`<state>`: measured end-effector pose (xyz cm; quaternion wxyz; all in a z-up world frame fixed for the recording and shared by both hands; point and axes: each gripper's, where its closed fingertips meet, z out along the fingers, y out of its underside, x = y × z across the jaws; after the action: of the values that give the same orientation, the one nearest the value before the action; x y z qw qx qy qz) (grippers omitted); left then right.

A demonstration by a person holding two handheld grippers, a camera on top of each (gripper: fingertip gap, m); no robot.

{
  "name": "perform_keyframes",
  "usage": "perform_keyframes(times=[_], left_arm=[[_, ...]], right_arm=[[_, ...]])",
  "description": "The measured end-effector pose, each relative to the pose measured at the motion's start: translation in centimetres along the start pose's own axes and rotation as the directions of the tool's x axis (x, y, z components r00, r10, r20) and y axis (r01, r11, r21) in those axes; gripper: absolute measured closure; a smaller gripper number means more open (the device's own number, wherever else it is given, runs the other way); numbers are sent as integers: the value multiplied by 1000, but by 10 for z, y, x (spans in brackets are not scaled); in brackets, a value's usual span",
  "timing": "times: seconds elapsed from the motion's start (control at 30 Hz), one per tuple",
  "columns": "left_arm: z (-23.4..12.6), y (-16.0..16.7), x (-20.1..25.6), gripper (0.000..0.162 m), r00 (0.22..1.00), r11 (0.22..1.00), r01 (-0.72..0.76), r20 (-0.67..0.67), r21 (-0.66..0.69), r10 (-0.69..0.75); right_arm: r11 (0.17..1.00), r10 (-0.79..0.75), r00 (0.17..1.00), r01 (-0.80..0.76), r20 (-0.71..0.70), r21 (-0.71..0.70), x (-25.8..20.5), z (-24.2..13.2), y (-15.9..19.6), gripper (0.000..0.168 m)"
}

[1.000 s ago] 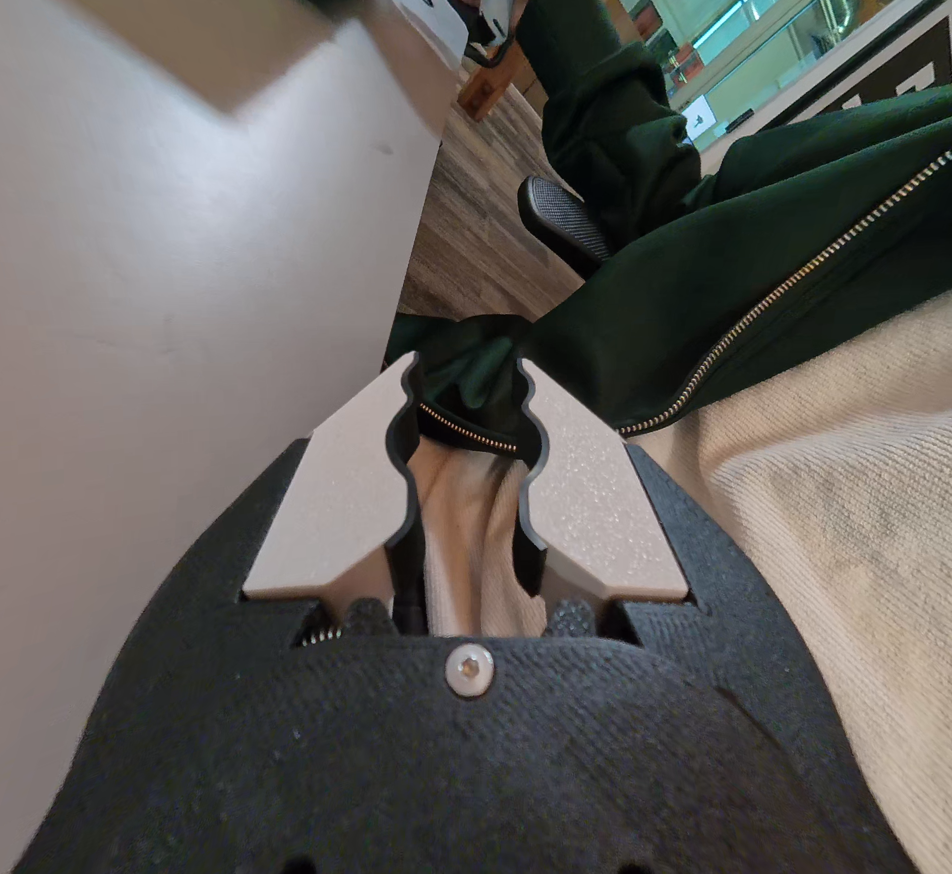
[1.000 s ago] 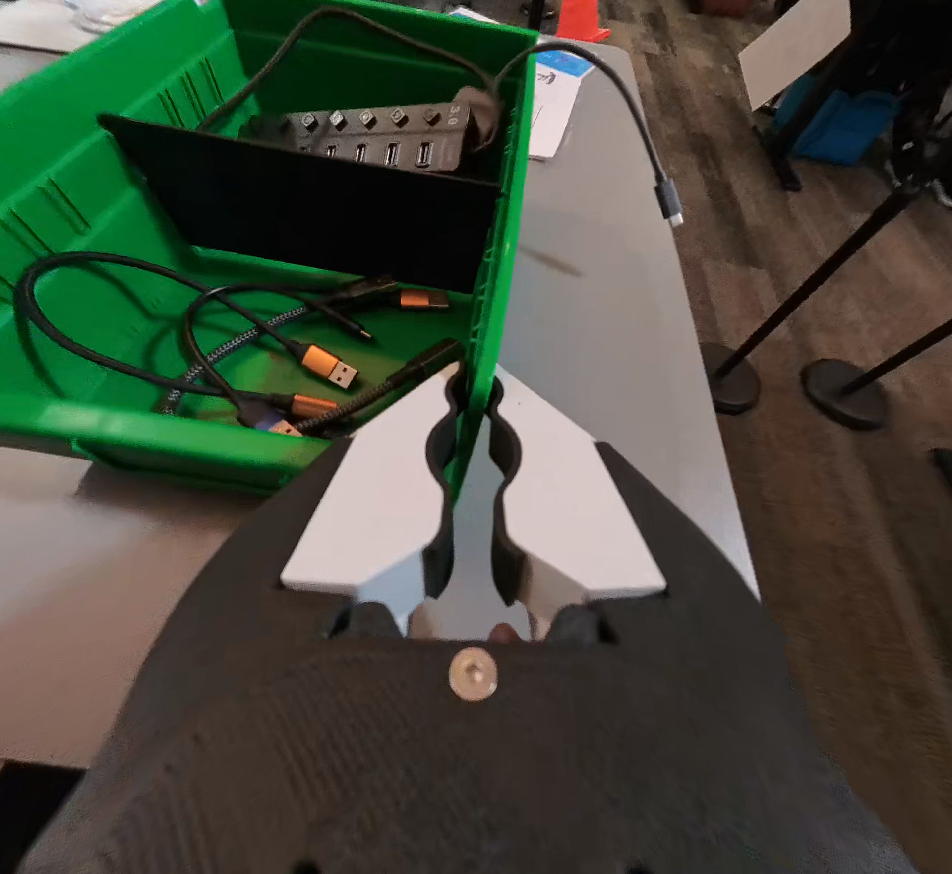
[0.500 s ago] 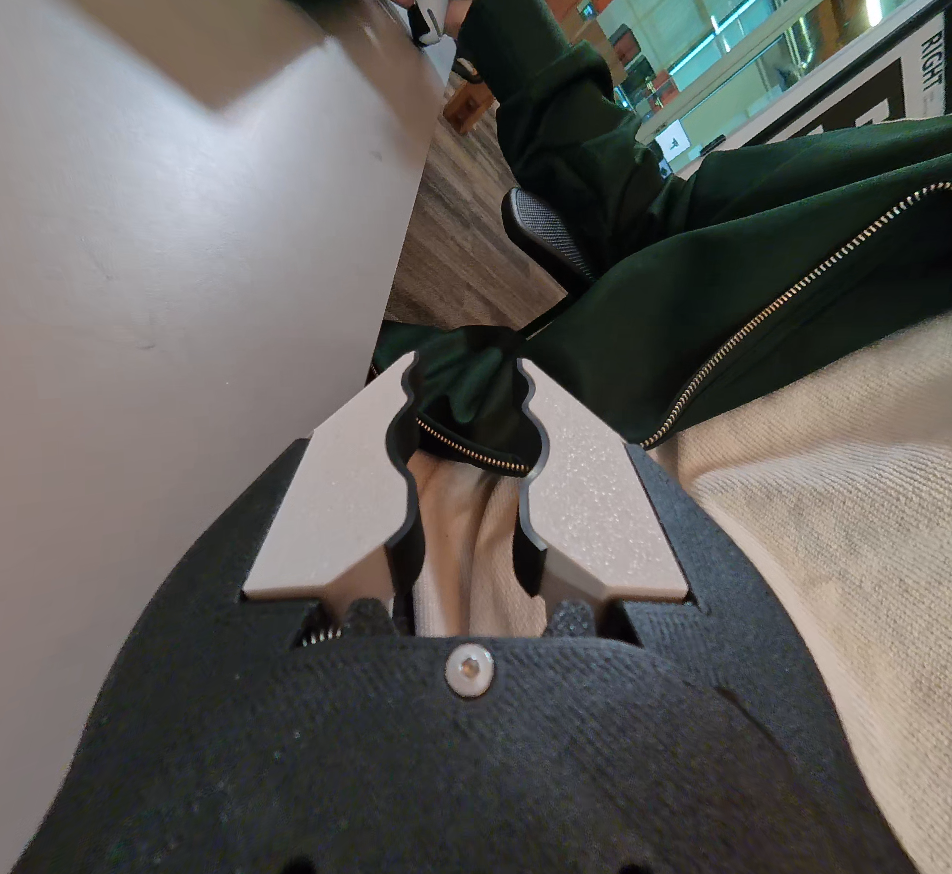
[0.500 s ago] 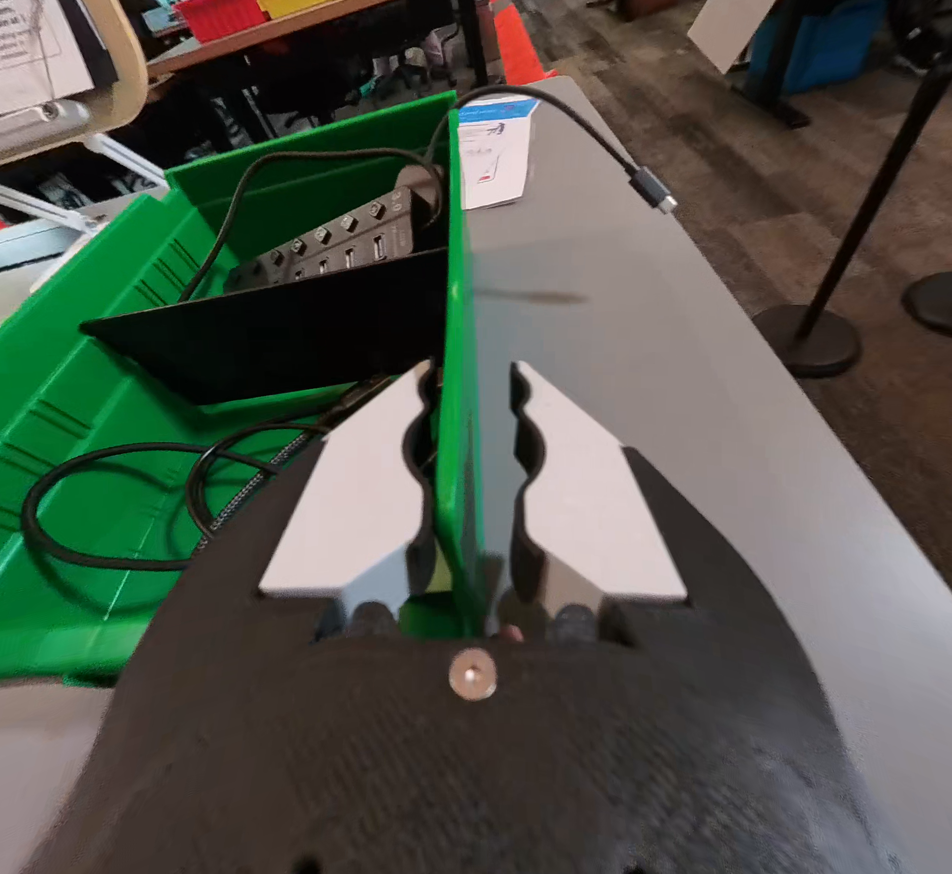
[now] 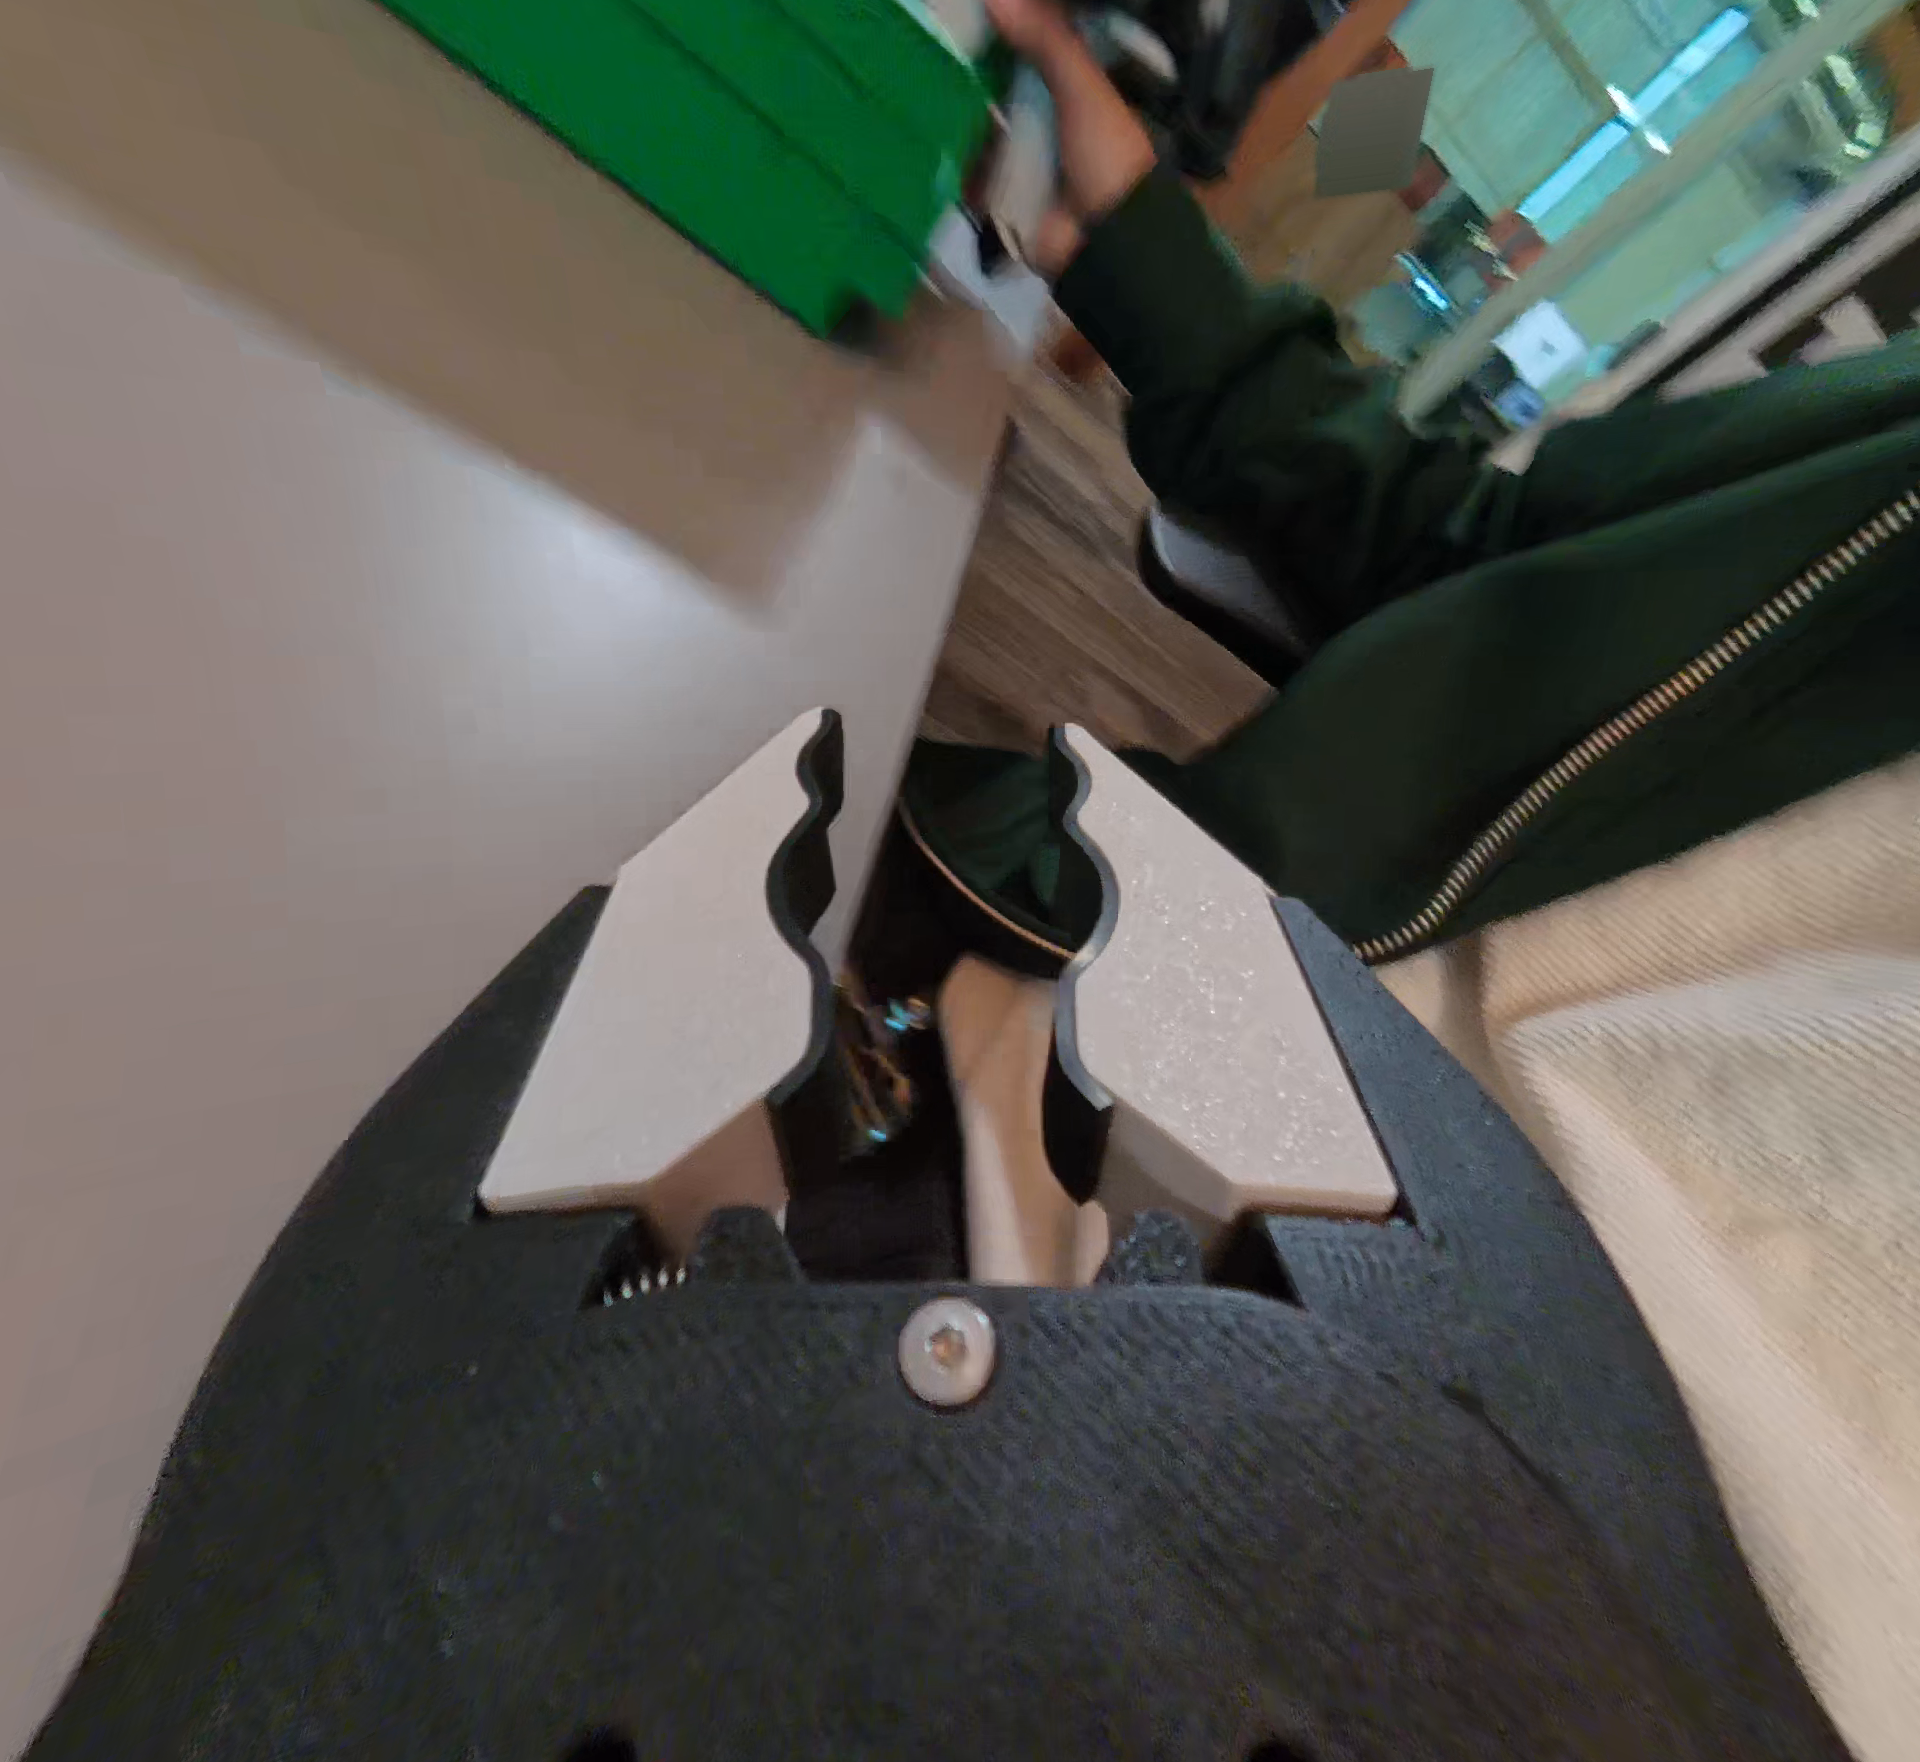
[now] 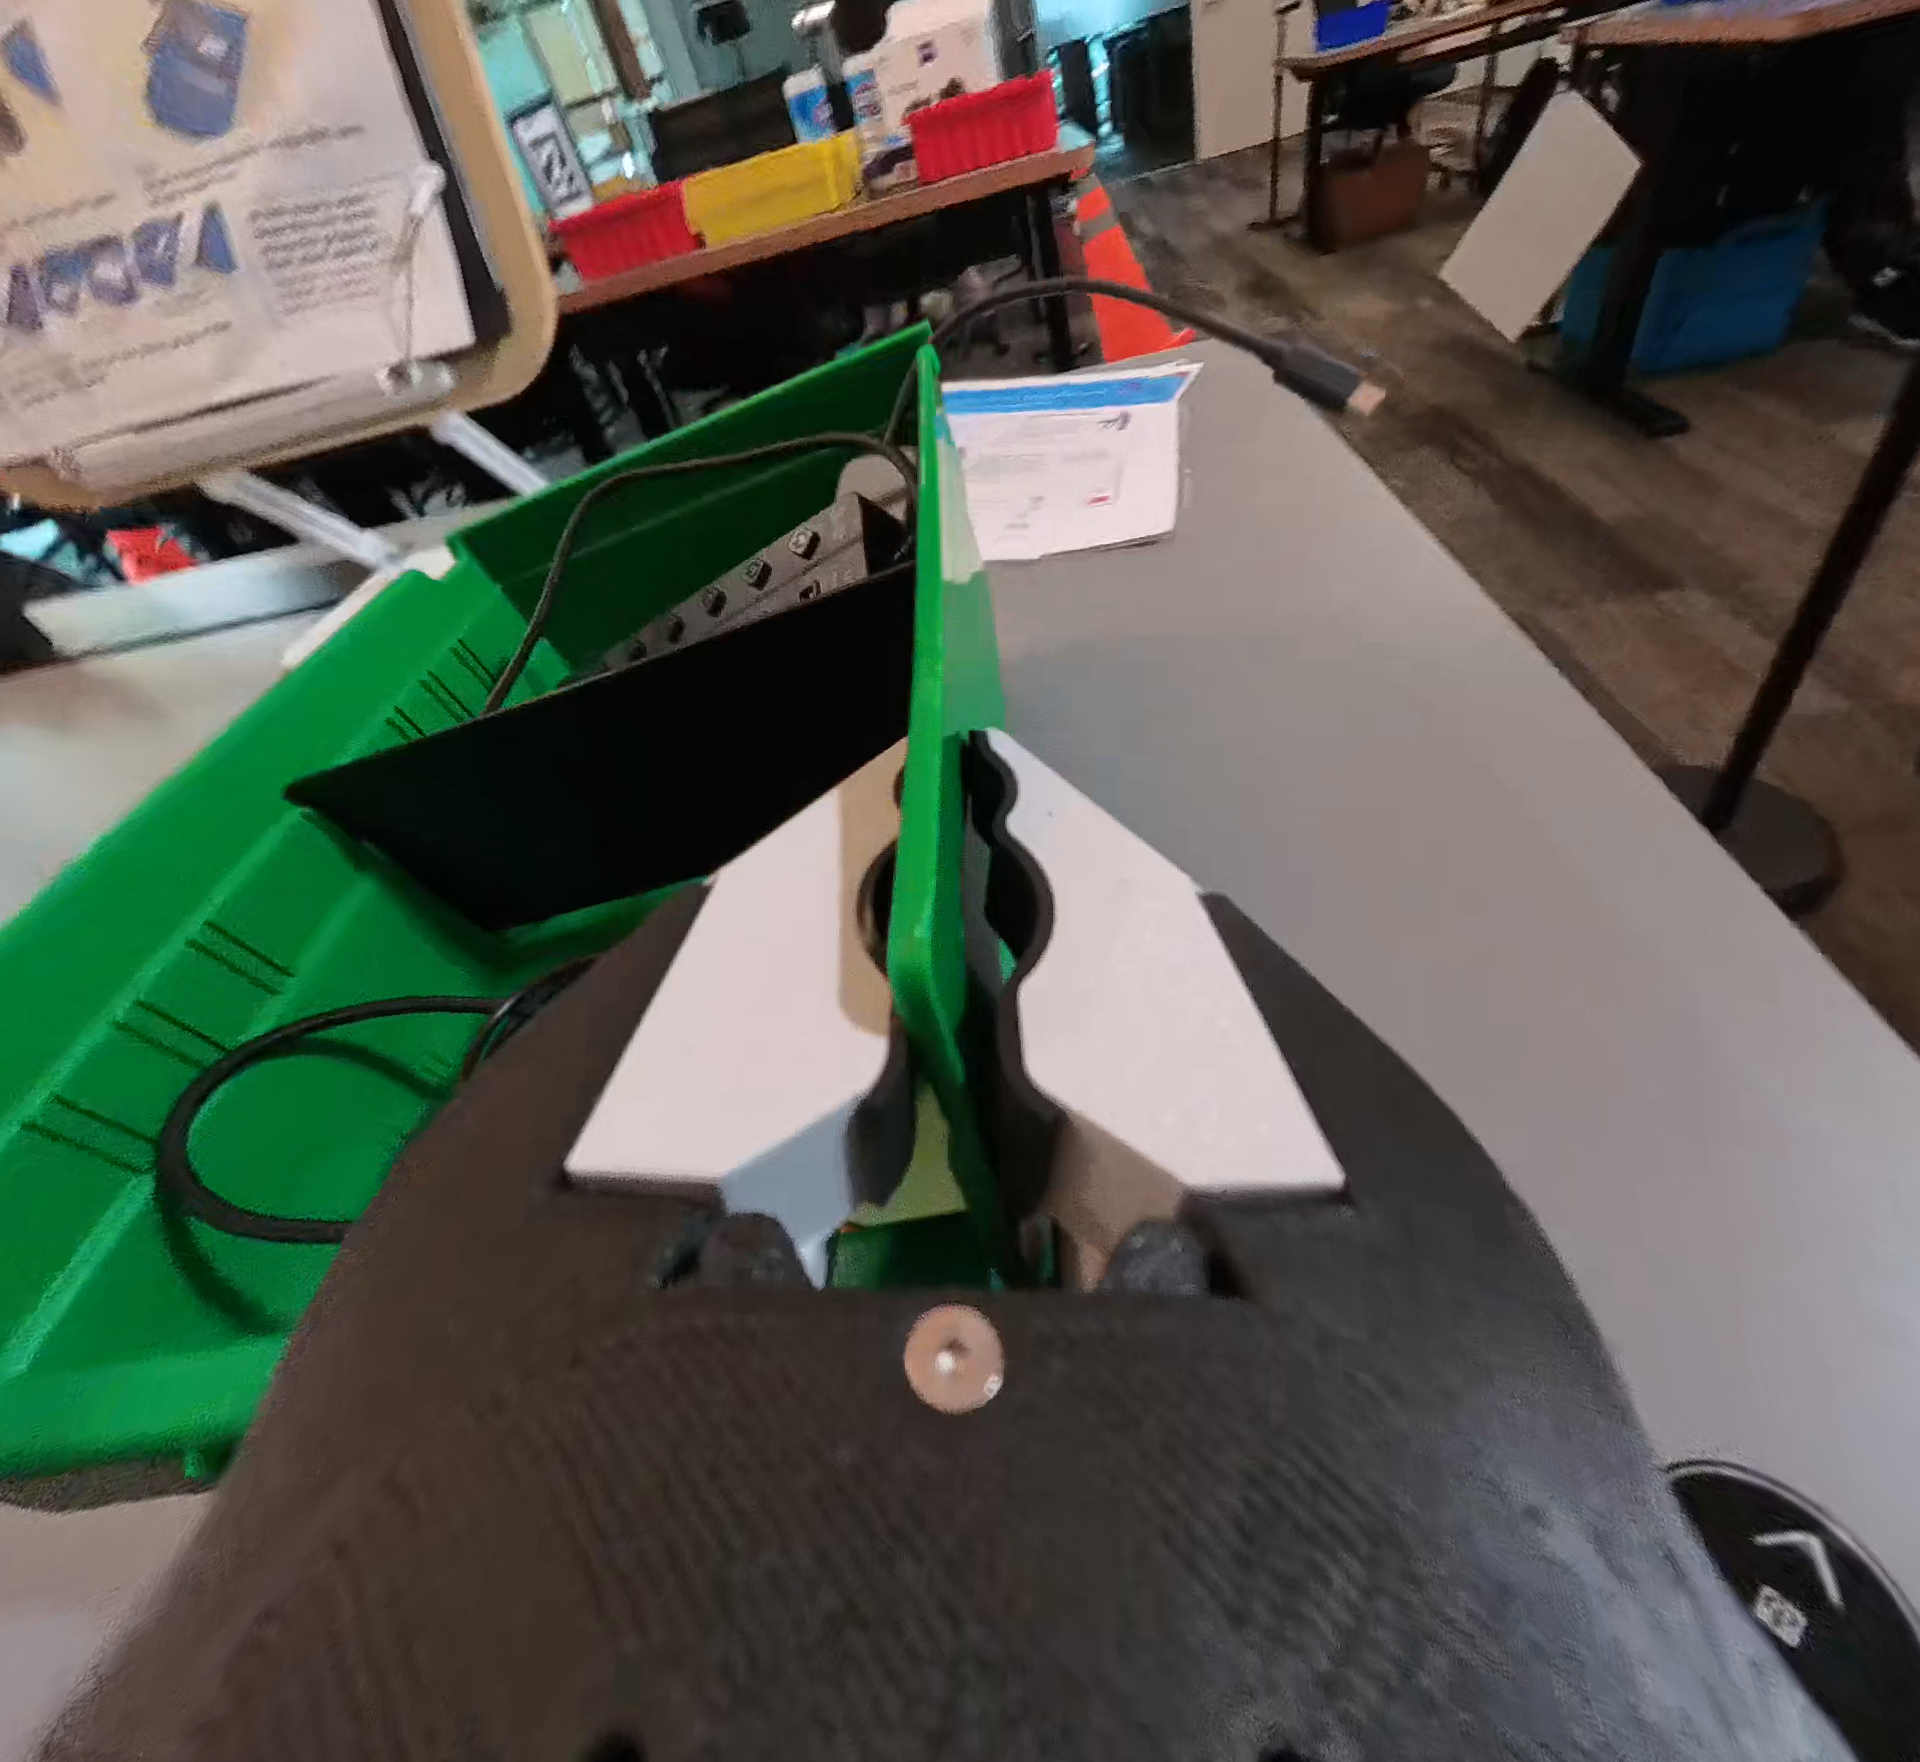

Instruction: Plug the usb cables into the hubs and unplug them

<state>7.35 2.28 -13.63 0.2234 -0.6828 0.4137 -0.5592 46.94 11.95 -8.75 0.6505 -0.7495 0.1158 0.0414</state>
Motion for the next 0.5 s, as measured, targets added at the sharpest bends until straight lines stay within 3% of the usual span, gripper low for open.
perform_keyframes(times=[0.07, 0.13, 0.2, 0.3, 0.4, 0.5], left_arm=[[-25, -30, -19, 121, 989, 993, -58, 140, 106, 43], [-66, -57, -48, 108, 930, 974, -130, 365, 186, 55], [-123, -73, -78, 104, 804, 957, -205, 593, 203, 46], [-229, -86, -100, 98, 571, 910, -314, 820, 270, -46], [-321, -77, -111, 80, 351, 852, -399, 915, 339, -200], [-360, -45, -146, 63, 162, 912, -325, 965, 251, -207]], right_arm=[[1000, 10, 999, -10, 46, -11, -17, 1, 1, 164], [1000, 16, 996, -14, 86, -28, -36, 4, 3, 164], [999, 14, 991, -10, 133, -34, -58, 7, 5, 164], [999, -2, 977, 12, 214, -46, -97, 9, 8, 164], [997, 1, 951, 21, 309, -68, -139, 14, 16, 165], [995, 43, 915, -1, 402, -103, -180, 24, 26, 165]])
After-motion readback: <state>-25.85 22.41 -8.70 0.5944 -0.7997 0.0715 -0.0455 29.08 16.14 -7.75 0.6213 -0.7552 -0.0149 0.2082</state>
